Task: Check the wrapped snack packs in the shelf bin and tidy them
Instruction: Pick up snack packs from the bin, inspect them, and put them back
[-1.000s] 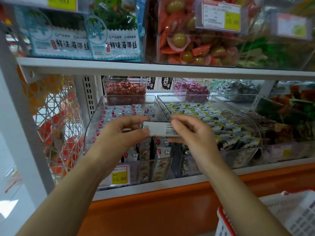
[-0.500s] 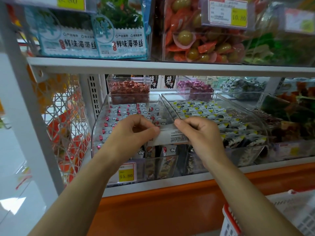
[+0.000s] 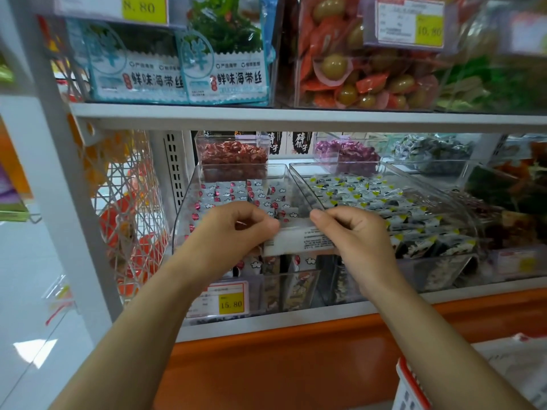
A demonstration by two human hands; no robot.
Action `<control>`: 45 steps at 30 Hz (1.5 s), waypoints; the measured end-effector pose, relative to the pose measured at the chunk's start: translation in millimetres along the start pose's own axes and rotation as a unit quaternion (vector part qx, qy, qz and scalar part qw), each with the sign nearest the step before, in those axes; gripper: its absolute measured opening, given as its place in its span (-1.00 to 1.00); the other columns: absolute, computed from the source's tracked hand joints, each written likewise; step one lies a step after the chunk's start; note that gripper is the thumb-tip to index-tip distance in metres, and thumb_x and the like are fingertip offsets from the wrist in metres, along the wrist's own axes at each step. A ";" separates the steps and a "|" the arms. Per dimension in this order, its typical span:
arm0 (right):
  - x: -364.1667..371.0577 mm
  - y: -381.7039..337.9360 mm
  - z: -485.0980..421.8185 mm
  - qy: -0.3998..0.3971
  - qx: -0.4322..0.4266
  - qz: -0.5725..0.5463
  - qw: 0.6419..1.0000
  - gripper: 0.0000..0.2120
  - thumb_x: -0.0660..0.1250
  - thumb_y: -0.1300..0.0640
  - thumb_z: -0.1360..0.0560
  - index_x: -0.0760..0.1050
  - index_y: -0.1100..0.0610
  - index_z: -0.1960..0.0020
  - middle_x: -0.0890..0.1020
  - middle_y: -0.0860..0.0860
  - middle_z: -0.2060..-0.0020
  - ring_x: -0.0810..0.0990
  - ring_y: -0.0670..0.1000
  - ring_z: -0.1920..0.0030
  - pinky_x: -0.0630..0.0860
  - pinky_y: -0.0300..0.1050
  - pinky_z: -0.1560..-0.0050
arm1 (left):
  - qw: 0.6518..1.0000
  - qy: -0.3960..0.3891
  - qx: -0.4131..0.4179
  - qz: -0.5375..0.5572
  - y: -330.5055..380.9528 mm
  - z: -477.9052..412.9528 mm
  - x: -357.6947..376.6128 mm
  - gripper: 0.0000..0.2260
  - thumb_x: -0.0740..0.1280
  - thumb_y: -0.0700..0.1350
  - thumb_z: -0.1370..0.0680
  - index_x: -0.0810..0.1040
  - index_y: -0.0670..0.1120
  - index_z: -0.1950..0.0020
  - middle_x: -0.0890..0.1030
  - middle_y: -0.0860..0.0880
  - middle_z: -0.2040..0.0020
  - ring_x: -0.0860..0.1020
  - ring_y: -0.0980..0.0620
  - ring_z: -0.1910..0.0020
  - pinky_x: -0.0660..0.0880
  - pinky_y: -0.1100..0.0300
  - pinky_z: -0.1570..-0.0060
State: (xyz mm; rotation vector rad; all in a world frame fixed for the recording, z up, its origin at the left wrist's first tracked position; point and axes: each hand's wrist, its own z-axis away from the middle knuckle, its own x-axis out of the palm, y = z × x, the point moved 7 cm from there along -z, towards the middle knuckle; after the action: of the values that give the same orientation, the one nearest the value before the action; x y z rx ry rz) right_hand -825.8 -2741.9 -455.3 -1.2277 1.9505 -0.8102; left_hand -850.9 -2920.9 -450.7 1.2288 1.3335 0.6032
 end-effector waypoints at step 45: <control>31.1 -15.6 -55.3 -0.026 -0.059 0.241 0.968 -0.73 0.45 0.13 -0.42 0.49 0.15 -0.07 0.58 -0.03 0.10 0.50 -0.07 0.13 0.41 -0.26 0.15 | 0.888 -0.090 0.096 -0.440 -23.8 -19.2 27.3 -0.64 0.19 0.06 -0.55 0.38 0.10 -0.35 0.46 0.06 -0.17 0.39 0.05 -0.18 0.23 0.03 -0.30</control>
State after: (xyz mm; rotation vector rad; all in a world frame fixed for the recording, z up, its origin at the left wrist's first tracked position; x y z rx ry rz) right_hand -872.6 -2768.3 -418.1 -0.7722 2.1510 -0.4119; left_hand -869.9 -2898.0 -478.8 0.6747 1.6273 -0.2921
